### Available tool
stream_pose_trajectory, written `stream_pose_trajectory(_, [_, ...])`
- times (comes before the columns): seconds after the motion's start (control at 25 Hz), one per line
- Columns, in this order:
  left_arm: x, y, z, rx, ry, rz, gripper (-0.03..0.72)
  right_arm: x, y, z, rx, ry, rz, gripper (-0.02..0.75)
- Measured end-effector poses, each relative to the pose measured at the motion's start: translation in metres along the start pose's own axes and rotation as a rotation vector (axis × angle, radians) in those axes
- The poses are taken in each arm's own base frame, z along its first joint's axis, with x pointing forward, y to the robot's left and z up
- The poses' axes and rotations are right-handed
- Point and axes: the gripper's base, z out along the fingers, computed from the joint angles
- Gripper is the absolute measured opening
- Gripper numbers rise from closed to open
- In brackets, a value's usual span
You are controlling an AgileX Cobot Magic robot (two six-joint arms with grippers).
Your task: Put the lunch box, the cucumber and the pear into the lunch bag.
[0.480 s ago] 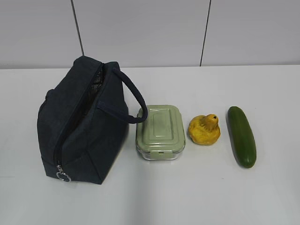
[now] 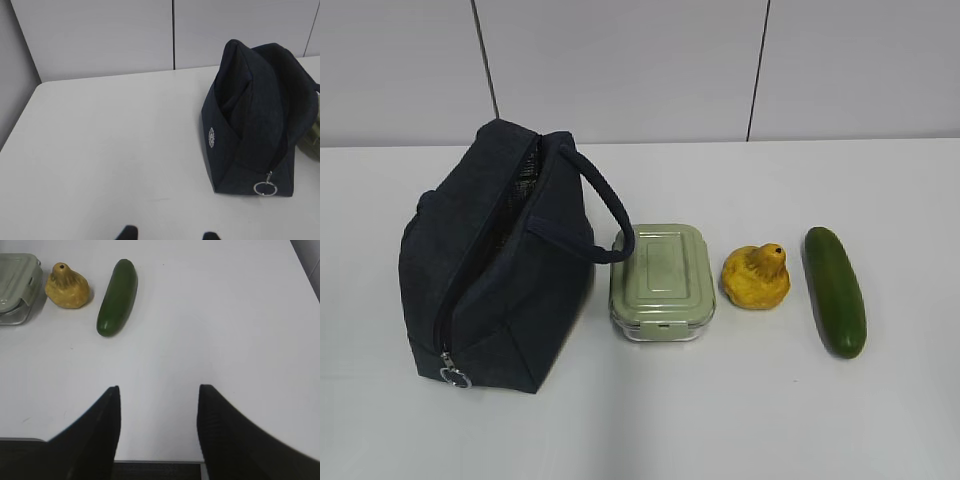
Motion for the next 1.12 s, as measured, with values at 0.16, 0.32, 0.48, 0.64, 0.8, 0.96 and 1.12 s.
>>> stream_pose_trajectory(0.16, [0.0,0.0,0.0,0.0,0.0,0.0,0.242,0.0,0.0,0.0,0.0,0.0,0.0,0.39])
stream_pose_trajectory(0.32, [0.0,0.0,0.0,0.0,0.0,0.0,0.242,0.0,0.0,0.0,0.0,0.0,0.0,0.39])
stream_pose_trajectory(0.48, [0.0,0.0,0.0,0.0,0.0,0.0,0.242,0.0,0.0,0.0,0.003,-0.005,-0.002,0.39])
stream_pose_trajectory(0.64, [0.0,0.0,0.0,0.001,0.0,0.0,0.242,-0.016,0.001,0.004,-0.005,0.024,-0.003,0.39])
stream_pose_trajectory(0.8, [0.0,0.0,0.0,0.001,0.0,0.0,0.242,-0.055,0.006,0.039,-0.029,0.205,0.004,0.39])
stream_pose_trajectory(0.96, [0.0,0.0,0.0,0.002,0.0,-0.001,0.242,-0.095,0.013,0.082,-0.058,0.321,0.024,0.391])
stream_pose_trajectory(1.12, [0.0,0.0,0.0,0.002,0.0,-0.001,0.242,-0.136,0.02,0.128,-0.084,0.412,0.05,0.416])
